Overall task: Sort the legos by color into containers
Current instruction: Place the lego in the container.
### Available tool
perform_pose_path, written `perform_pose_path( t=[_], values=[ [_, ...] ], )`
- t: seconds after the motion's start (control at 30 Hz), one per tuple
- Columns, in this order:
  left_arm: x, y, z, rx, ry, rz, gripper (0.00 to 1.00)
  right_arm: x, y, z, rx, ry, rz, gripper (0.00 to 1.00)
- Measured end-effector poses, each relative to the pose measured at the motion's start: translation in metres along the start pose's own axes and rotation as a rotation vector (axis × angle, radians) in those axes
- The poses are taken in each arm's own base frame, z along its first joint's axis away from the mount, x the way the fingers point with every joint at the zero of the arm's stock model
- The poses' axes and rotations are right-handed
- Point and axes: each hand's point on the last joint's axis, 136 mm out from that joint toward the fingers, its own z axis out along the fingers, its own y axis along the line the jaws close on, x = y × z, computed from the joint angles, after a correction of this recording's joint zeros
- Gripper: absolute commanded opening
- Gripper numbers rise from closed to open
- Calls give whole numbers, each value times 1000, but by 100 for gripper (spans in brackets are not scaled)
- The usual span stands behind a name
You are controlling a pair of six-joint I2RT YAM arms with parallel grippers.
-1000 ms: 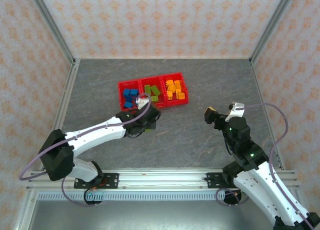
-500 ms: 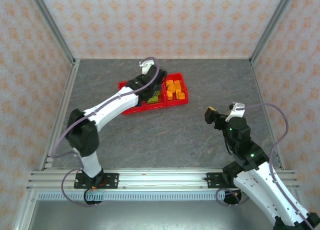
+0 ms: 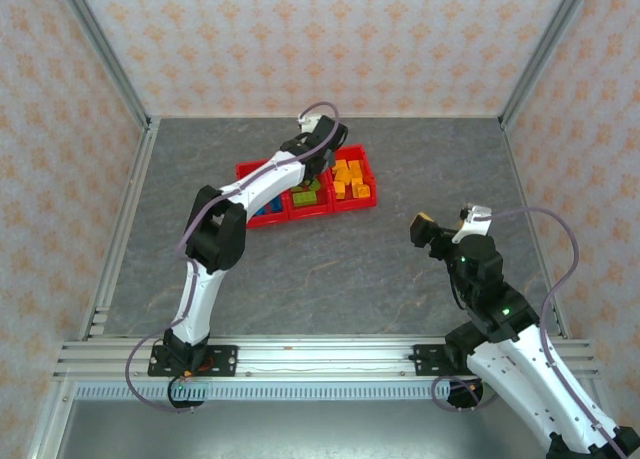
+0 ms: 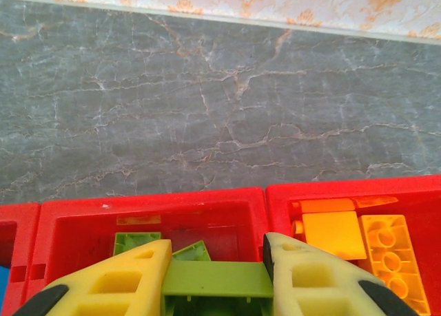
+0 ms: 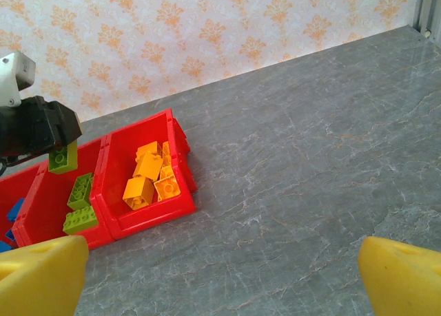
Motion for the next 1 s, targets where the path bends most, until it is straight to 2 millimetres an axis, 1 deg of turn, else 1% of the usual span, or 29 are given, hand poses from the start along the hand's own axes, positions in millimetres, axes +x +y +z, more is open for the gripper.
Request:
perform_pose_path(
  t=[0.1, 0.13, 0.2, 0.27, 0.33, 0.37, 0.43, 0.47, 0.5, 0.53, 0.57, 0.6, 0.63, 0.7, 0.8, 0.9, 0.97, 1.0],
  values=[
    [1, 3, 4, 8, 12, -18, 1, 0, 0, 0, 0, 0, 0, 100],
    [2, 3, 6, 14, 14, -25, 5, 0, 0, 0, 0, 0, 0, 100],
    [9, 6, 12, 26, 28, -33, 21, 0, 0, 0, 0, 0, 0, 100],
    [21, 11, 17, 32, 55, -32, 34, 0, 0, 0, 0, 0, 0, 100],
    [32, 17, 20, 33, 80, -33, 43, 0, 0, 0, 0, 0, 0, 100],
    [37, 20, 20, 35, 89, -36, 49, 0, 0, 0, 0, 0, 0, 99],
    [39, 24, 18, 41, 95, -50, 61, 0, 0, 0, 0, 0, 0, 100],
    [37, 26, 15, 46, 89, -54, 67, 0, 0, 0, 0, 0, 0, 100],
    [34, 27, 10, 54, 84, -58, 76, 0, 0, 0, 0, 0, 0, 100],
    [31, 28, 4, 64, 75, -64, 85, 0, 0, 0, 0, 0, 0, 100],
    [25, 28, -3, 81, 62, -74, 90, 0, 0, 0, 0, 0, 0, 100],
    [18, 28, -12, 101, 44, -78, 93, 0, 0, 0, 0, 0, 0, 100],
    [12, 28, -20, 117, 26, -86, 95, 0, 0, 0, 0, 0, 0, 100],
    [-4, 30, -45, 161, -19, -97, 99, 0, 0, 0, 0, 0, 0, 100],
    [-23, 39, -81, 217, -98, -113, 99, 0, 0, 0, 0, -1, 0, 100],
    [-28, 55, -118, 277, -183, -105, 99, 0, 0, 0, 0, -2, 0, 100],
    [-21, 69, -143, 332, -252, -101, 99, -1, -1, 0, 5, -7, 1, 100],
    [-15, 76, -152, 358, -283, -102, 99, -3, 0, 0, 3, -13, 3, 100]
  ],
)
